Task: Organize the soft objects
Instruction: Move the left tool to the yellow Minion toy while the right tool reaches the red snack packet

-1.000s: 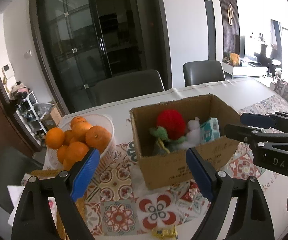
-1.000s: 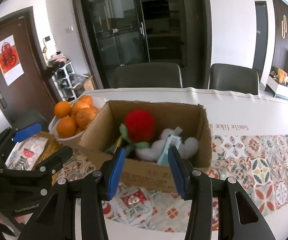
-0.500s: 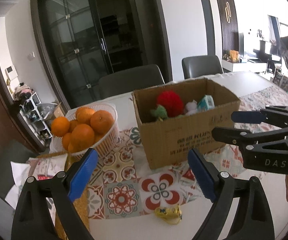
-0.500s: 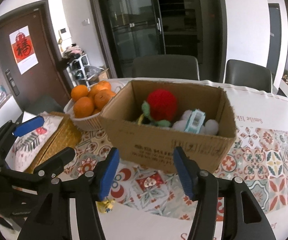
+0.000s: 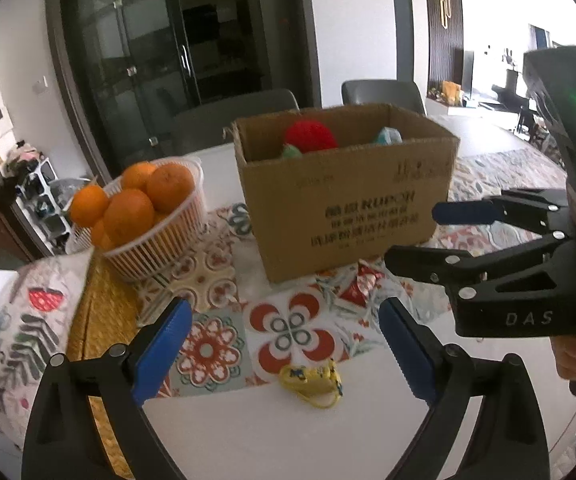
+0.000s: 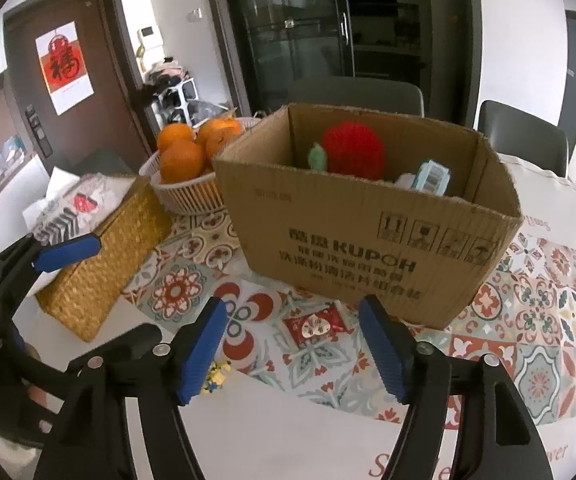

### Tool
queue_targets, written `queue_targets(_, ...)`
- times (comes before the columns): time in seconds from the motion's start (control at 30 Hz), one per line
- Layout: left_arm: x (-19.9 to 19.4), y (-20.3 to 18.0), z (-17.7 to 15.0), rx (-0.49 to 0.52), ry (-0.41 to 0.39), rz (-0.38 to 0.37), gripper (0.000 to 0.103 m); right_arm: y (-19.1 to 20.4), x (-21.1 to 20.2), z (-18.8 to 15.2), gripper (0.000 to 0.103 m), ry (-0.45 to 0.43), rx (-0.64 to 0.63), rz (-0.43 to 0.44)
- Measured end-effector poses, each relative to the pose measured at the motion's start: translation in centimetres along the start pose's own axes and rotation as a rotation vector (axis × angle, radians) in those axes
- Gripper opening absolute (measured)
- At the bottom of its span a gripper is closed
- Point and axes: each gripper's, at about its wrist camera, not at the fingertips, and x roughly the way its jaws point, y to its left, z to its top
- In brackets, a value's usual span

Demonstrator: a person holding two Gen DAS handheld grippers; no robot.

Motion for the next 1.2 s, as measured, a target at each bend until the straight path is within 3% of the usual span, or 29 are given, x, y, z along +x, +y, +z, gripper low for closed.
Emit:
queue_targets(0.77, 6.0, -0.8, -4.2, 0.006, 0.197, -0.092, 0.096, -0.1, 6.2, -3.1, 0.072, 0.193, -0.100, -0.009)
queue_targets(1.2, 8.2, -0.8, -5.2, 0.001, 0.257, -0.102, 0.096, -1.2, 9.2, -3.2, 0.072, 0.227, -0.116, -0.005)
